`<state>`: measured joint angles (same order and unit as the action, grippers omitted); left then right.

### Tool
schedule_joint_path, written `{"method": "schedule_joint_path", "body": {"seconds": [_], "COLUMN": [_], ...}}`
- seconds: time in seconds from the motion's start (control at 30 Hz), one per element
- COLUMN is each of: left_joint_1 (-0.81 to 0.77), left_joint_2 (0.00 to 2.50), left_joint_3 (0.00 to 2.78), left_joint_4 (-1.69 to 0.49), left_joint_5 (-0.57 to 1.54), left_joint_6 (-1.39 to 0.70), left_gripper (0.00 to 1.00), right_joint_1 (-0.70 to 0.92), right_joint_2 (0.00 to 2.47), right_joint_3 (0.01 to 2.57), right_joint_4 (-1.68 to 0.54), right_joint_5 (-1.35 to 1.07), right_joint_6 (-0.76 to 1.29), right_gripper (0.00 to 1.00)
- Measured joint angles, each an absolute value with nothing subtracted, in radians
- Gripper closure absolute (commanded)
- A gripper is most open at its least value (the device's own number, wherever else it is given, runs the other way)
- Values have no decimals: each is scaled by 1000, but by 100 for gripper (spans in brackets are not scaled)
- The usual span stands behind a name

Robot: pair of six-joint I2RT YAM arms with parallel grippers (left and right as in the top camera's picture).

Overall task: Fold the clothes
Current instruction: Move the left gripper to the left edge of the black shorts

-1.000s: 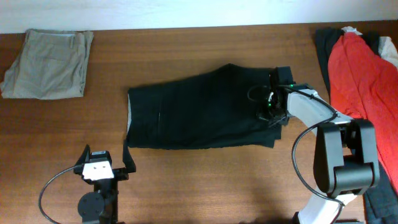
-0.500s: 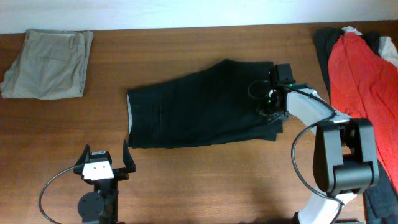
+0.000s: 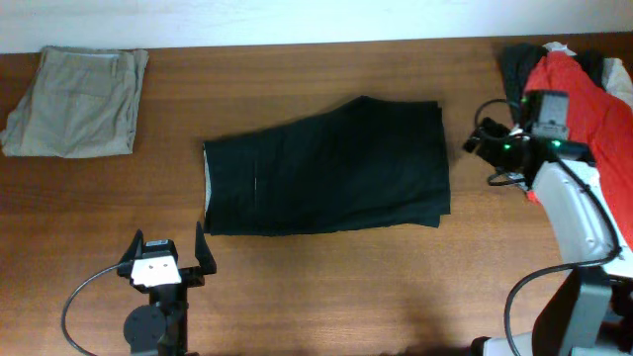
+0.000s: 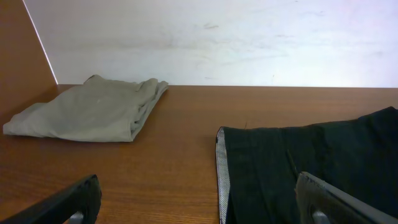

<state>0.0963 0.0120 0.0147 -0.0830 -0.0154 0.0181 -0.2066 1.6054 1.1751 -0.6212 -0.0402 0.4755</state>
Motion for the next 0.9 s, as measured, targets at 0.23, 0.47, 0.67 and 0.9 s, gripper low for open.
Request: {"method": "schedule_joint_path", "body": {"seconds": [0.23,0.47,0.67,0.9], "left_joint_1": [96,96,96,96], "left_joint_2": [12,12,12,46], "left_joint_3": [15,15,13,45], "left_joint_4": [-83,-83,-33,153], "left_joint_5": [-15,-15,65,225], "left_joint_6": [18,18,10,-5], "left_gripper": [1,1,1,1], "right_joint_1": [-240,-240,-240,-240], "right_joint_2": [1605,1605,1605,1605], "right_joint_3": [1175,1175,1175,1175], "right_joint_4": [-621,-621,-621,-621], "right_joint_5": [-39,-39,-39,-39], "right_joint_6": [476,476,476,476], "right_gripper": [1,1,1,1]}}
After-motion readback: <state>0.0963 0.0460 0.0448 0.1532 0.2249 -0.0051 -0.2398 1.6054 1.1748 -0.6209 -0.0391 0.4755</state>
